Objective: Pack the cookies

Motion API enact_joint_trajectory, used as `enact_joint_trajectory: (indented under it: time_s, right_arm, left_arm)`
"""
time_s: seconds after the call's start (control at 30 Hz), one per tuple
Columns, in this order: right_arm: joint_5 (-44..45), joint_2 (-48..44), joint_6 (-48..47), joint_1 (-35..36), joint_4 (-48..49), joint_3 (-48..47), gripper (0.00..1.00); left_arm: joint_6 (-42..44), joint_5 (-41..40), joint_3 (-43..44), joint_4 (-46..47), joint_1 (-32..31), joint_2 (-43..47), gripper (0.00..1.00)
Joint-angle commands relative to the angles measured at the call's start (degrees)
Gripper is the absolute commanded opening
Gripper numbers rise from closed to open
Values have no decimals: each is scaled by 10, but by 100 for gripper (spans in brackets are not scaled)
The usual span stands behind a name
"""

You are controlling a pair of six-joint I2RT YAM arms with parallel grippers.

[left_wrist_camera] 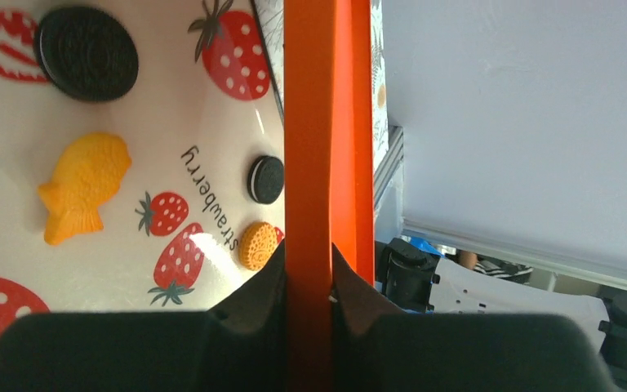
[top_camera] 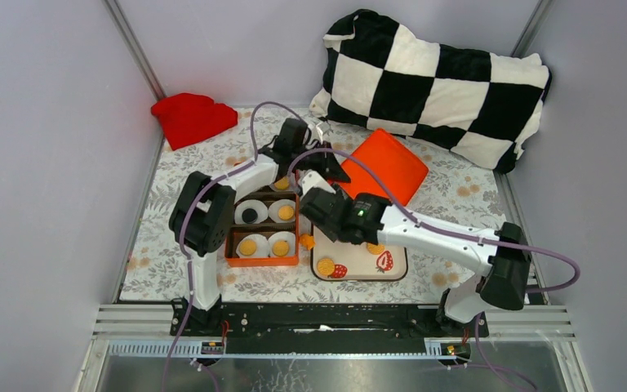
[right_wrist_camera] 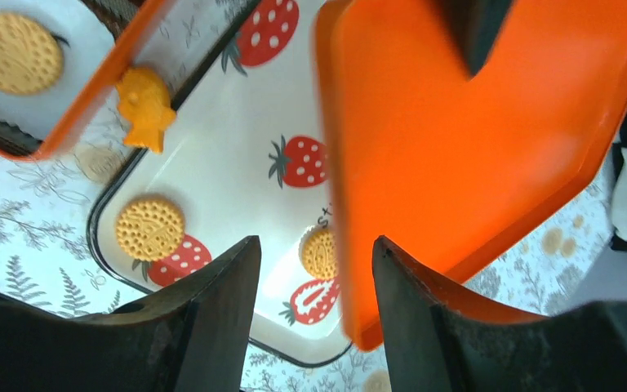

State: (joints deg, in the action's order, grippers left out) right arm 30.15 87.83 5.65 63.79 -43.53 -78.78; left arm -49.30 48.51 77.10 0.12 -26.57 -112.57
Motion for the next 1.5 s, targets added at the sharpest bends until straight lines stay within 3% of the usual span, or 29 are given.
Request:
enact_joint_trajectory:
  time_s: [0.0,0.23,0.4,0.53,0.9,1.17,1.27,1.33,1.43,1.47]
  right_arm:
    - [137,36,76,41,-55,17,60]
    - [307,97,160,45,-85,33,59]
    - [435,132,264,48,-184,0,57]
    - [452,140,284,70,-230,-18,57]
    - [408,104,146,56,30,77,56]
    - [462,135,101,43,130,107,55]
    - [488,150,131,41,102,87,40]
    - [504,157,178,41,51,62,19]
    - [529,164,273,41,-71,10,0]
    - [535,168,318,42,-128,-11,0]
  left_arm:
    - [55,-8,87,-120,4,3,0]
    - [102,-49,98,-219,4,53,0]
    - [132,-69,75,-264,4,83,1]
    - [140,-86,68,-279,5,88,1]
    - [136,-24,87,-296,9,95,0]
    - [126,22,48,-288,10,149,3]
    - [125,41,28,-274,10,155,3]
    - [129,40,22,-274,11,154,8]
    - [136,33,30,-277,11,150,33]
    - [143,24,41,-288,13,148,45]
